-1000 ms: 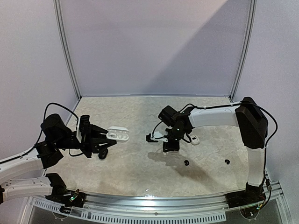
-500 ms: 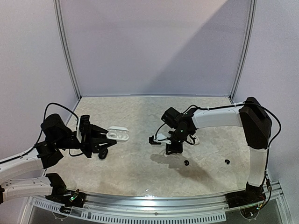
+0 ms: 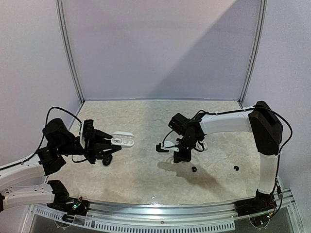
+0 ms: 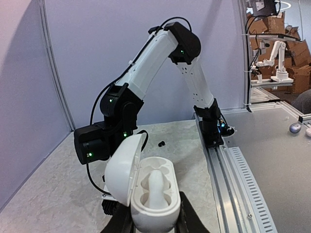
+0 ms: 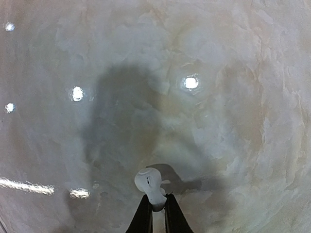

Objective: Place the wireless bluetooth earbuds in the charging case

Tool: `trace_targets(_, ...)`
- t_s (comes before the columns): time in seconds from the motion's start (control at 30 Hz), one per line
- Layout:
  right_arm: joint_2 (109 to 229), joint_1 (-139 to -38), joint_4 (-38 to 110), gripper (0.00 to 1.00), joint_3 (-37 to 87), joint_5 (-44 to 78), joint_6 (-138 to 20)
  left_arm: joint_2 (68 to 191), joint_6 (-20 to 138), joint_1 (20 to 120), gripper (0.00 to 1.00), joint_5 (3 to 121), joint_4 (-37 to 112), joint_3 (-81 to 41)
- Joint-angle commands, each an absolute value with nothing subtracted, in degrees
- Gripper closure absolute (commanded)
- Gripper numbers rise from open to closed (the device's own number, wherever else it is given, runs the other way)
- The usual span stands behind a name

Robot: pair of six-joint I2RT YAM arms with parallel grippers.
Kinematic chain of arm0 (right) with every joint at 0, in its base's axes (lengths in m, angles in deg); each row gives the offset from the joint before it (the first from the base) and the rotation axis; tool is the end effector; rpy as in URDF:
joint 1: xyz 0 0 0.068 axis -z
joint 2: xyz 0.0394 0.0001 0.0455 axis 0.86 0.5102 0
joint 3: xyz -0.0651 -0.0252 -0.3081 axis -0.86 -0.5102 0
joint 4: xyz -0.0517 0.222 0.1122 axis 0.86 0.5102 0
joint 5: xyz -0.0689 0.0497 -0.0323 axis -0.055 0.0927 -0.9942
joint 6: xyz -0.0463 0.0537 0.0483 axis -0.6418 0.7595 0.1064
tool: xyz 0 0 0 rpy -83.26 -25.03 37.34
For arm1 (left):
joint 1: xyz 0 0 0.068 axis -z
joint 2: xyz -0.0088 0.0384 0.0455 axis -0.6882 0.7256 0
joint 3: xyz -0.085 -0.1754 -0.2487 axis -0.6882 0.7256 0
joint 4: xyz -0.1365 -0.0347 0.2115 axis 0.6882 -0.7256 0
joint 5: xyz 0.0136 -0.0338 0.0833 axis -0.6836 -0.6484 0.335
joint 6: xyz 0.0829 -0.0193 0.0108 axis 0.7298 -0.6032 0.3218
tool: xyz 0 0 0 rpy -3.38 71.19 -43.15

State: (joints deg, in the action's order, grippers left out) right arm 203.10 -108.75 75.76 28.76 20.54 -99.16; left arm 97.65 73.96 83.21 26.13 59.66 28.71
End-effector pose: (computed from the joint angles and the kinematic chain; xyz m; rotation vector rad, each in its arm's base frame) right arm 0.2582 0.3239 0.1582 -1.9517 2.1643 0.3289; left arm 0.0967 -0.1485 0.3093 1.1467 1.1506 -1.0665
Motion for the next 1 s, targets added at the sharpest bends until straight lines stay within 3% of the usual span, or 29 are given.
trace_targets(0.0,202.1,-108.9,76.3,1.0,28.6,22.8,-98.7,97.9,75.1,82.9,1.0,26.5,58.5,28.1)
trace_targets(0.53,192.8,-109.2,75.8,1.0,31.7,20.3,-88.9,98.4,73.1,82.9,1.0,34.2,56.0,28.1)
trace_targets(0.97,184.8,-120.3,81.9,1.0,52.6,11.8,-78.9,99.9,68.0,82.9,1.0,35.9,61.6,28.1)
